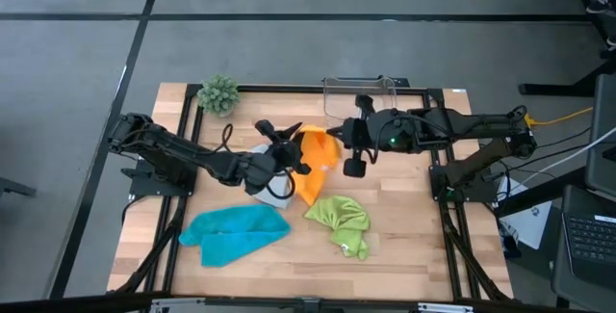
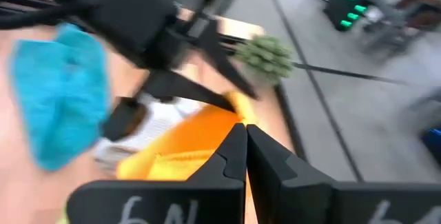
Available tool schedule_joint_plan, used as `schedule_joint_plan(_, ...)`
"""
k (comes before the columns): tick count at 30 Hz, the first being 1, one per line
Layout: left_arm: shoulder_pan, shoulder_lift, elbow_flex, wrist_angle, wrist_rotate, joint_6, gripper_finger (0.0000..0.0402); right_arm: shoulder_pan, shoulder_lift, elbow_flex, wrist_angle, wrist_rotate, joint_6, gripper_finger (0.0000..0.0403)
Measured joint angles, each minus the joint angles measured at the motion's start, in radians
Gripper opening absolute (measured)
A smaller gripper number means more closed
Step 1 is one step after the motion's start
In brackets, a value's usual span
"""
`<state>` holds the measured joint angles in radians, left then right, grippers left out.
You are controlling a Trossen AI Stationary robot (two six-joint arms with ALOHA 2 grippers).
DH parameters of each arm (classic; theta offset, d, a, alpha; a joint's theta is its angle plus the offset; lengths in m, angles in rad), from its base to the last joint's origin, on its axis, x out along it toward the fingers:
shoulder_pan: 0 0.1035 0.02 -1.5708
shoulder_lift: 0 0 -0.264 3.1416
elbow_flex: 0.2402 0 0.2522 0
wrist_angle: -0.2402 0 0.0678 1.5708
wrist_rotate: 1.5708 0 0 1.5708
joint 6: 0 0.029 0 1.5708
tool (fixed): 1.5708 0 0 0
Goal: Fold microfiber towels
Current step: Fold the orange microfiber cloth
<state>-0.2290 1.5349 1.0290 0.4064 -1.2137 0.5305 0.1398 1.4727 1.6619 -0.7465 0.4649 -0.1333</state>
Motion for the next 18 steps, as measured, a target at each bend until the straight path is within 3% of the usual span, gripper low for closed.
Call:
schedule_joint_plan(5, -0.035, 0.000, 0.000, -0.005, -0.002, 0.001, 0.0066, -0.001, 0.000, 0.000, -0.063, 0.212, 0.019, 0.0008)
schedule_joint_plan(8, -0.046, 0.000, 0.000, -0.005, -0.004, 0.003, 0.0066, -0.001, 0.000, 0.000, -0.111, 0.200, 0.077, 0.0008)
schedule_joint_plan(12, -0.046, 0.000, 0.000, -0.006, -0.034, 0.009, 0.0066, 0.000, 0.000, 0.001, -0.179, -0.005, 0.119, 0.0008)
schedule_joint_plan(15, -0.042, 0.000, 0.000, -0.005, -0.124, 0.076, 0.0066, 0.000, 0.000, 0.001, -0.243, -0.203, 0.129, 0.0008)
schedule_joint_plan(18, -0.030, 0.000, 0.000, -0.003, -0.180, 0.086, 0.0066, 0.000, 0.000, 0.001, -0.247, -0.306, 0.102, 0.0008)
